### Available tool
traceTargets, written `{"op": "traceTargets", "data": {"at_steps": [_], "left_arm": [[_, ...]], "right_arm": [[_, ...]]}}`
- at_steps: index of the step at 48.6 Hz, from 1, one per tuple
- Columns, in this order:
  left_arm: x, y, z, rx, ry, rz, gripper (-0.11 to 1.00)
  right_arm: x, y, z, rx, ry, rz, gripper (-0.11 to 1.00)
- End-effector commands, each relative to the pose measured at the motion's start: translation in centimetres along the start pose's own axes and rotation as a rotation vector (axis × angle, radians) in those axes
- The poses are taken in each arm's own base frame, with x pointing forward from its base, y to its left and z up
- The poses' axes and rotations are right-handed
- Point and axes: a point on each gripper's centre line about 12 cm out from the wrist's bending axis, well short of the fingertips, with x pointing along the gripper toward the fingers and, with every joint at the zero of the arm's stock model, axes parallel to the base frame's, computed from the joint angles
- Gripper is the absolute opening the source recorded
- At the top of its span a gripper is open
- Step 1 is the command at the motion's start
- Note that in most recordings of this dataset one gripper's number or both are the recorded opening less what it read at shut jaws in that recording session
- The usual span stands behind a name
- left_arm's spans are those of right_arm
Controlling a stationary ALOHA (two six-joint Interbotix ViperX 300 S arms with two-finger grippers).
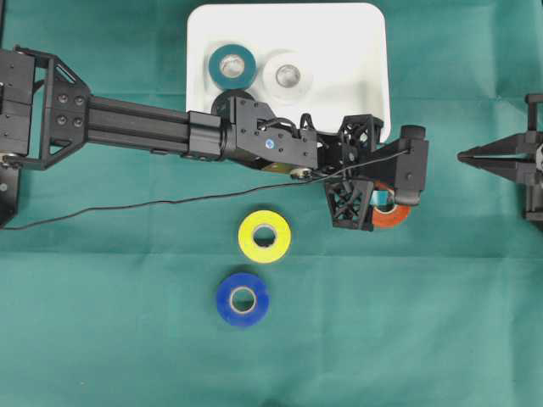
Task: Put the tape into the white case with the left arm.
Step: 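Reach the left gripper to the red tape roll and grasp its rim, then lift the red tape and lower it into the case's lower right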
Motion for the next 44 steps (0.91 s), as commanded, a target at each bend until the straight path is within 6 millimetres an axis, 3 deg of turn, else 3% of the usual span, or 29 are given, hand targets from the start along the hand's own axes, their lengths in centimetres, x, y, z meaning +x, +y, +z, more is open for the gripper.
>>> {"op": "traceTargets", "data": {"at_steps": [1, 11, 25, 37, 44], "left_arm": [[-2.6, -0.4, 3.3, 0.008, -0.082, 0.002, 0.25], [-6.4, -0.7, 6.5, 0.023, -0.161, 0.004, 0.25], [-10.6, -0.3, 8.1, 0.033, -0.188, 0.010, 0.25], [-12.3, 1.5, 6.8, 0.009, -0.153, 0.033, 0.25], [-13.1, 3.7, 4.5, -0.029, -0.108, 0.061, 0.25]], "right_arm": [[0.1, -0.1, 0.6, 0.000, -0.018, -0.002, -0.09], [0.1, -0.1, 0.6, 0.000, -0.018, -0.002, -0.09], [0.0, -0.1, 0.6, 0.000, -0.020, -0.002, -0.09], [0.1, -0.1, 0.6, 0.000, -0.018, -0.002, -0.09], [0.1, -0.1, 0.6, 0.000, -0.018, -0.002, -0.09]]}}
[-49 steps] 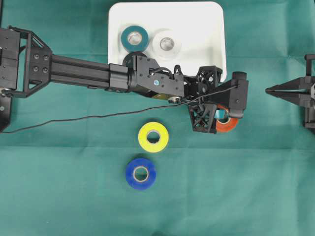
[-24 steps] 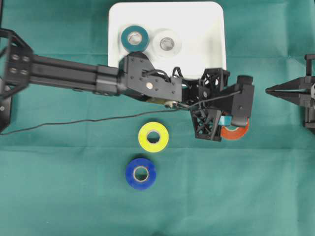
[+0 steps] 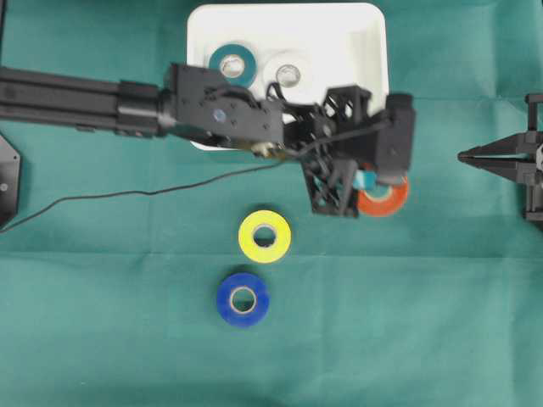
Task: Put the tape into the white case with the left arm.
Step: 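Lift the red tape and lower it into the case's lower right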
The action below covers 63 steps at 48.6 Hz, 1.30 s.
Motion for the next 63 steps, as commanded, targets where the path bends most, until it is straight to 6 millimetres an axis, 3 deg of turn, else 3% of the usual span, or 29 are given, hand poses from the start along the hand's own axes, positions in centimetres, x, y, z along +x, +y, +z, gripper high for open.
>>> {"op": "traceTargets", "data": {"at_steps": [1, 28, 39, 63], "left_arm": [[-2.9, 2.1, 0.9, -0.024, -0.042, 0.037, 0.25], [-7.0, 6.5, -5.4, -0.115, 0.040, 0.115, 0.25], [-6.7, 7.8, -7.7, -0.140, 0.060, 0.142, 0.25], [-4.7, 8.7, -9.7, -0.155, 0.074, 0.158, 0.25]], "right_arm": [[0.1, -0.1, 0.6, 0.000, -0.017, -0.002, -0.09], [0.1, -0.1, 0.4, 0.000, -0.014, -0.001, -0.09], [0.1, -0.1, 0.4, 0.000, -0.014, -0.001, -0.09], [0.1, -0.1, 0.4, 0.000, -0.014, -0.001, -0.09]]}}
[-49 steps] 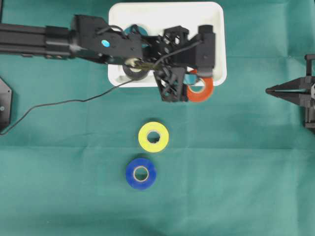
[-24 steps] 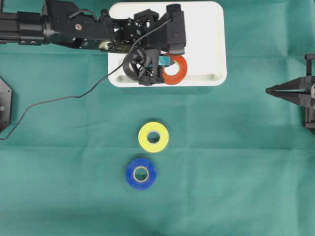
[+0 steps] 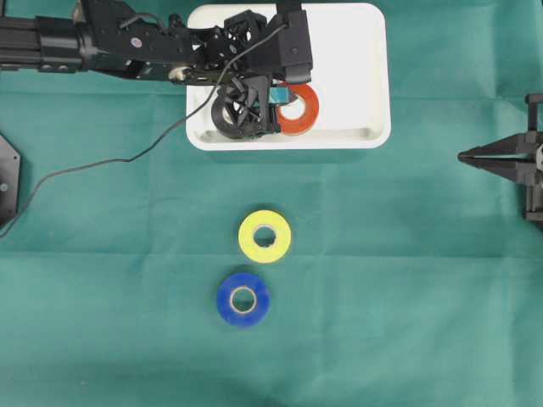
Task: Put the tape into the white case with the left arm.
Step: 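Lift the red tape and lower it into the case's lower right, then release the red tape and withdraw the left gripper to the left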
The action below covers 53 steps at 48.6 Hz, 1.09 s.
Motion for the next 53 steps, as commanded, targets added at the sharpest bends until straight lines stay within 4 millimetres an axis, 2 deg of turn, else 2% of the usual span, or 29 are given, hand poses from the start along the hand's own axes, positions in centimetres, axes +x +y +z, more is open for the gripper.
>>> {"op": "traceTargets", "data": {"at_steps": [1, 6, 15, 18, 28, 33, 44, 53], "left_arm": [[-0.6, 0.3, 1.0, -0.001, -0.036, 0.008, 0.25], [-0.7, 0.3, 0.9, -0.001, -0.034, 0.009, 0.28], [-1.1, 0.3, 0.7, -0.003, -0.034, 0.010, 0.81], [-1.2, 0.3, 0.6, 0.001, -0.033, 0.009, 0.93], [-1.8, 0.2, 0.4, -0.002, -0.034, 0.009, 0.94], [-2.8, 0.1, 0.6, 0.000, -0.050, 0.010, 0.94], [-5.6, -1.1, 0.2, 0.017, -0.076, -0.005, 0.94], [-8.1, -2.2, -1.4, 0.033, -0.080, -0.021, 0.94]], "right_arm": [[0.1, -0.1, 0.5, 0.002, -0.015, -0.002, -0.09], [0.1, -0.1, 0.5, 0.002, -0.015, -0.002, -0.09], [0.1, -0.1, 0.5, 0.002, -0.015, -0.002, -0.09], [0.0, -0.1, 0.5, 0.002, -0.017, -0.002, -0.09], [0.1, -0.1, 0.5, 0.002, -0.015, -0.002, -0.09], [0.1, -0.1, 0.5, 0.001, -0.015, 0.000, -0.09], [0.1, -0.1, 0.5, 0.002, -0.015, -0.002, -0.09], [0.1, -0.1, 0.5, 0.002, -0.015, -0.002, -0.09]]}}
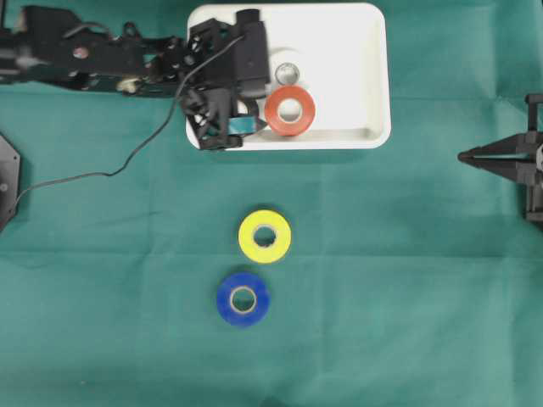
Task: Put the tape into the white case with the left arm.
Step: 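Release the red tape and withdraw the left gripper to the left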
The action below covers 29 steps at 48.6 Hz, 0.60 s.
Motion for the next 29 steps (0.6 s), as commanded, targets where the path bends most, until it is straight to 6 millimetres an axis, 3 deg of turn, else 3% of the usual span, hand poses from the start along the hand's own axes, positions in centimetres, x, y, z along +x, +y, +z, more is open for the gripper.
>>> {"op": "traceTargets", "data": {"at_steps": [1, 18, 29], "left_arm": [[-2.2, -0.2, 0.6, 0.004, -0.051, 0.004, 0.94], [-6.1, -1.6, -4.0, 0.021, -0.023, -0.015, 0.93], [-8.1, -3.6, -6.3, 0.061, 0.005, -0.060, 0.93]], "right_arm": [[0.1, -0.1, 0.5, 0.000, -0.015, -0.002, -0.09], [0.1, -0.1, 0.5, 0.000, -0.015, -0.002, -0.09], [0.1, -0.1, 0.5, 0.000, -0.015, -0.002, -0.09]]}}
